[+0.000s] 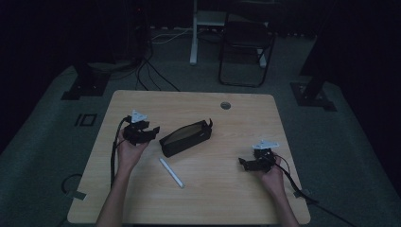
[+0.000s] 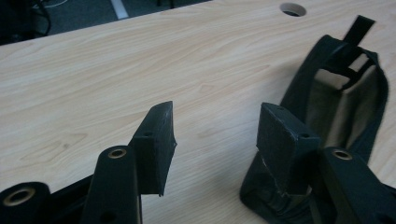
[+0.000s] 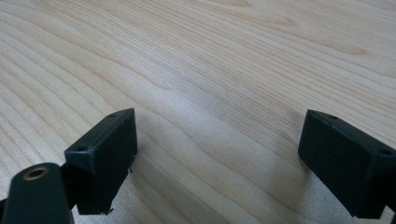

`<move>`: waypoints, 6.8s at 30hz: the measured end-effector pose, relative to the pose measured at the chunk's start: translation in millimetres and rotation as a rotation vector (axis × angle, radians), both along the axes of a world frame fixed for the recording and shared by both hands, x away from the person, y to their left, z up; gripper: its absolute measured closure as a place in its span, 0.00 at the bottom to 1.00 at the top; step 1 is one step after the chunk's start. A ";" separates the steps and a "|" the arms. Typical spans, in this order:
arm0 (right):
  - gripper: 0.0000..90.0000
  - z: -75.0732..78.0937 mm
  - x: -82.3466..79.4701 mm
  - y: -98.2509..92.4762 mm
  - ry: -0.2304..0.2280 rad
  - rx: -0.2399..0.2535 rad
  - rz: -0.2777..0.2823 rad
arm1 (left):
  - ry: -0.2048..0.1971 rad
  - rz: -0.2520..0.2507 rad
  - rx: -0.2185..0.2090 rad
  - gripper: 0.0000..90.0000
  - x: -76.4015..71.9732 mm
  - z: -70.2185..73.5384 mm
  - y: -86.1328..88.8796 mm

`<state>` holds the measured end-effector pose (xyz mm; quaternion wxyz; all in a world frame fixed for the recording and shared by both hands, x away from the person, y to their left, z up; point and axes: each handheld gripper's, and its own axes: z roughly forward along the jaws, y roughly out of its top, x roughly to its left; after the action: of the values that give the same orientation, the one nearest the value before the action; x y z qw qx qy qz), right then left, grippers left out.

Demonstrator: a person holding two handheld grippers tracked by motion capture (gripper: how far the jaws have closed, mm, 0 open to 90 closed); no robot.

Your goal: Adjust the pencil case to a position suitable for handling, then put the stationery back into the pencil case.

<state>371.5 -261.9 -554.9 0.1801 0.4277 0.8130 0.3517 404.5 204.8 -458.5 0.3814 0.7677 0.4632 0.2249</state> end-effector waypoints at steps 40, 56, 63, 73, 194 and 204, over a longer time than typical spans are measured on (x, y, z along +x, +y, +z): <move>0.13 0.0 0.2 -0.2 0.000 0.000 -0.006 | 0.096 -0.225 0.079 0.78 -6.9 -32.3 -51.5; 0.13 0.0 0.1 -0.2 0.000 0.000 -0.006 | 0.087 -0.308 0.100 0.81 -17.8 -32.7 -60.0; 0.13 0.0 0.1 -0.2 0.000 0.000 -0.006 | 0.091 -0.306 0.072 0.65 -20.0 -30.7 -59.4; 0.13 0.0 0.2 -0.2 0.000 0.000 -0.006 | 0.042 -0.313 0.031 0.53 -31.0 -16.4 -53.7; 0.13 0.0 0.2 -0.2 0.000 0.000 -0.007 | 0.204 -0.559 0.155 0.76 -92.6 -74.6 -67.7; 0.13 0.0 0.1 -0.2 0.000 0.000 -0.007 | 0.237 -0.575 0.173 0.69 -101.9 -71.8 -55.5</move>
<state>371.7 -262.1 -554.9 0.1814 0.4303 0.8116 0.3512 302.5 149.3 -530.2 0.3062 0.9175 0.2476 0.0556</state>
